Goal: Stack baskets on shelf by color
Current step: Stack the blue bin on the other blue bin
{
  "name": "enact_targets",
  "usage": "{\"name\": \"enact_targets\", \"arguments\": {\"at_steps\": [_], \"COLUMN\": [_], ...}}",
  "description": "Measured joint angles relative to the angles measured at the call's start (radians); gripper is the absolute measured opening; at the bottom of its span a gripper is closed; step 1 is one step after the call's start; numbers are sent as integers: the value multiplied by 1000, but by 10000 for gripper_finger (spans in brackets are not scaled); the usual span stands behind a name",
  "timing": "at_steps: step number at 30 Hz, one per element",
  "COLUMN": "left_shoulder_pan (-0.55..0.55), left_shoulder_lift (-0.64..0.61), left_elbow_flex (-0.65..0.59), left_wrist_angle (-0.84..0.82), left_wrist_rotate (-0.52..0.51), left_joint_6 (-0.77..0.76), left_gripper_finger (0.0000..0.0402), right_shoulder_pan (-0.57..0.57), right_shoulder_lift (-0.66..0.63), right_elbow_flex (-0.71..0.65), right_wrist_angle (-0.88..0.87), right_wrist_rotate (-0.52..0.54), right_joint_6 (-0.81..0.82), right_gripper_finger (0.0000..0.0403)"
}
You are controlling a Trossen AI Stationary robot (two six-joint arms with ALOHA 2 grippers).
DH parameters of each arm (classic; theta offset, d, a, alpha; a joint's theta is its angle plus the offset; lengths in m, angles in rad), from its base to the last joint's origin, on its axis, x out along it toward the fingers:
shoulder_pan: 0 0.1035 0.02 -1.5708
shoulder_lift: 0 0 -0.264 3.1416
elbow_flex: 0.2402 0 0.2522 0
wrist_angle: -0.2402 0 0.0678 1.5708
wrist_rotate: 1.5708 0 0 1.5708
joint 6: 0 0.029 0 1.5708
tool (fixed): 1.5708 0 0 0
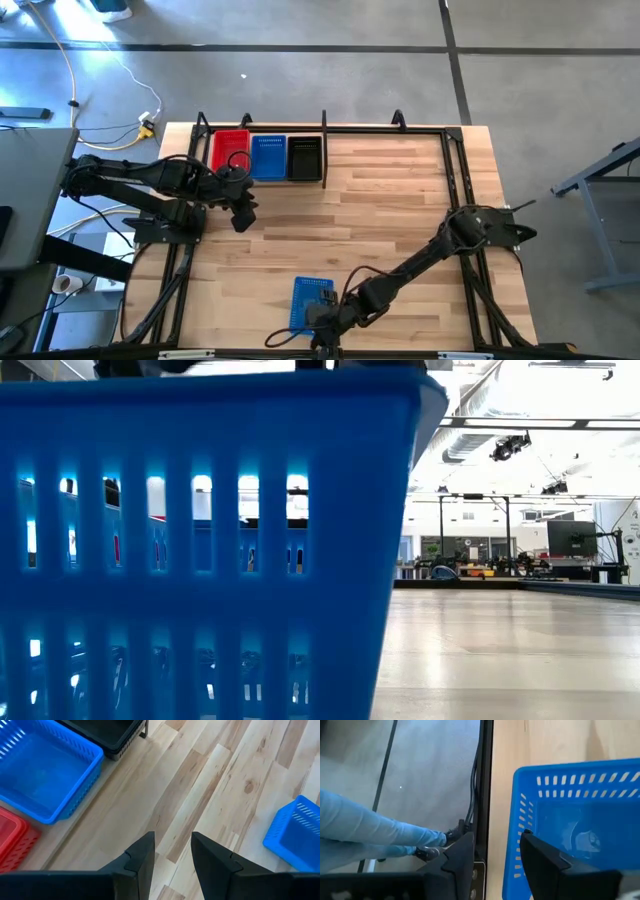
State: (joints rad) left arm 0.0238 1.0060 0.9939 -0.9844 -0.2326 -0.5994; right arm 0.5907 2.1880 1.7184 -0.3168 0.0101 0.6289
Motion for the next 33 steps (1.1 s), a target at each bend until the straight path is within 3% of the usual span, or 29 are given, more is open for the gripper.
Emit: {"name": "enact_targets", "arguments": {"at_steps": [12,24,33], "left_shoulder_pan": [0,0,0], "left_shoulder_lift": [55,65,65], "left_elbow_flex": [0,0,0], "left_wrist_angle": [0,-10,-29], "left_wrist_rotate": [18,47,47], "left_joint_6": [0,5,28], "left_gripper_finger": [117,117,117], "right_shoulder_pan": [8,-89,-127], "right_shoulder_lift": [12,6,0], "right_elbow_flex": [1,6,122], "right_wrist_angle": [-9,-209,-432], "right_wrist_rotate": [70,86,134], "right_joint_6": [-20,-27,-126], "right_gripper_finger": [142,142,142]}}
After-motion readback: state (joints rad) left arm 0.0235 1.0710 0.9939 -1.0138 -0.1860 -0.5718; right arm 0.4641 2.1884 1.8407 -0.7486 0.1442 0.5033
